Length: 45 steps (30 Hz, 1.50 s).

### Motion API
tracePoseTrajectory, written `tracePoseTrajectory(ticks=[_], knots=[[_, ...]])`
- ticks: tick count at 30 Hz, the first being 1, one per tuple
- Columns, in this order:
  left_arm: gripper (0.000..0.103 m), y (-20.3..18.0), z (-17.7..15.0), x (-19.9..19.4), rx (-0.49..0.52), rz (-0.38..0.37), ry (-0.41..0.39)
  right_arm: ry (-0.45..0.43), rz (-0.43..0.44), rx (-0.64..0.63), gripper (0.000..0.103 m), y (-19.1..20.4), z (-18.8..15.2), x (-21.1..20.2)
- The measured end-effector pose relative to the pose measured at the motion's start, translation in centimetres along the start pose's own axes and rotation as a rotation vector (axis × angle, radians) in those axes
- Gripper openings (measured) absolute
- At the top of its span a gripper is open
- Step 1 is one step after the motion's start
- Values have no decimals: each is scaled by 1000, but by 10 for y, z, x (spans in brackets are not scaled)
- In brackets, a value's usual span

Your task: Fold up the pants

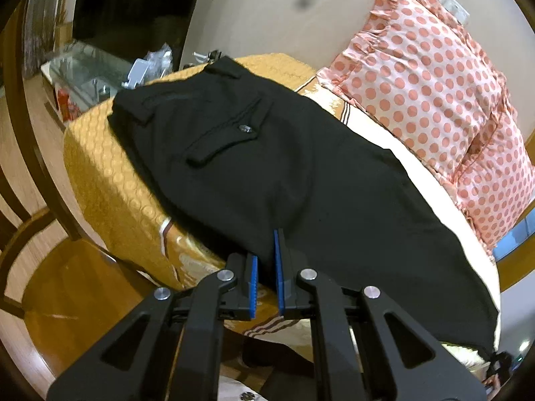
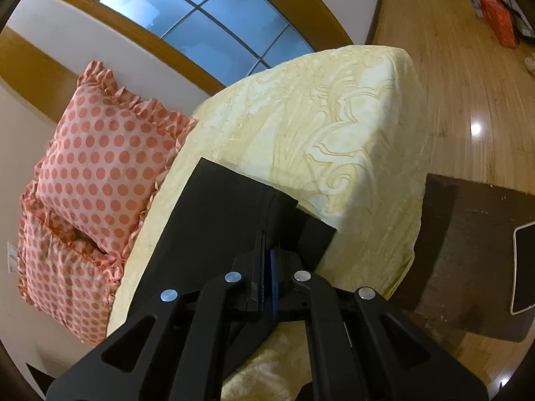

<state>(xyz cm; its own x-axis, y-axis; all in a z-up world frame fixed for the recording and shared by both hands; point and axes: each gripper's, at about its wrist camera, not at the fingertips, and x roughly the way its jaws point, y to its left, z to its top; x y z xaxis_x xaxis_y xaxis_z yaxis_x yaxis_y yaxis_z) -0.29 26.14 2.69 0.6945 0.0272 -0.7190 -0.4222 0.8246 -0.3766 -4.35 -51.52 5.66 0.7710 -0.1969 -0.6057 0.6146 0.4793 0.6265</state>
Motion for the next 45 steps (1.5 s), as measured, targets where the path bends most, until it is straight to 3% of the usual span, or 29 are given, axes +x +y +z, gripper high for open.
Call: tracePoseTrajectory(ticks=[4,10,13,16,19,21,22,24,26,28,31,32,33,34,37,40,41,45], knots=[[8,3,7,-11,1,6,-37,-44,2,-84,3,17,3,-16],[9,7,-2,3,10,35,-30,-30,-33,-69,3,3,-7,-2],[16,7,-4,-3,32,37,-51,-45,-70,-112,7,8,-8,-6],[34,13,-6,-19,34,71,-109,-83,-122,-150,13,11,-10,-17],[43,19,-4,-46,16,135,-236,-235,-261,-245,18,23,-13,-36],[60,16,1,-57,17,134,-302,-296,-275,-319,20,36,-16,-42],[63,9,6,-58,34,119,-320,-301,-250,-381,22,48,-19,-41],[68,-9,16,-48,90,94,-316,-260,-180,-484,31,68,-30,-31],[75,-25,22,-30,149,84,-291,-220,-140,-564,64,84,-45,-19],[77,-37,24,-9,199,131,-261,-217,-125,-642,67,95,-59,-10],[77,-34,24,21,217,240,-193,-220,-188,-738,66,99,-75,4],[77,-27,23,29,197,244,-167,-204,-224,-753,66,95,-77,11],[77,-22,22,35,184,233,-151,-177,-256,-752,66,88,-77,18],[77,-22,18,34,207,236,-184,-162,-257,-742,66,79,-77,25],[78,-31,14,37,257,284,-191,-197,-254,-758,66,73,-77,14],[80,-41,11,25,239,202,-232,-293,-235,-673,68,60,-61,-15],[86,-46,8,20,239,175,-256,-309,-235,-634,72,54,-53,-21],[91,-80,-3,16,292,76,-292,-294,-246,-510,72,28,-23,-24]])
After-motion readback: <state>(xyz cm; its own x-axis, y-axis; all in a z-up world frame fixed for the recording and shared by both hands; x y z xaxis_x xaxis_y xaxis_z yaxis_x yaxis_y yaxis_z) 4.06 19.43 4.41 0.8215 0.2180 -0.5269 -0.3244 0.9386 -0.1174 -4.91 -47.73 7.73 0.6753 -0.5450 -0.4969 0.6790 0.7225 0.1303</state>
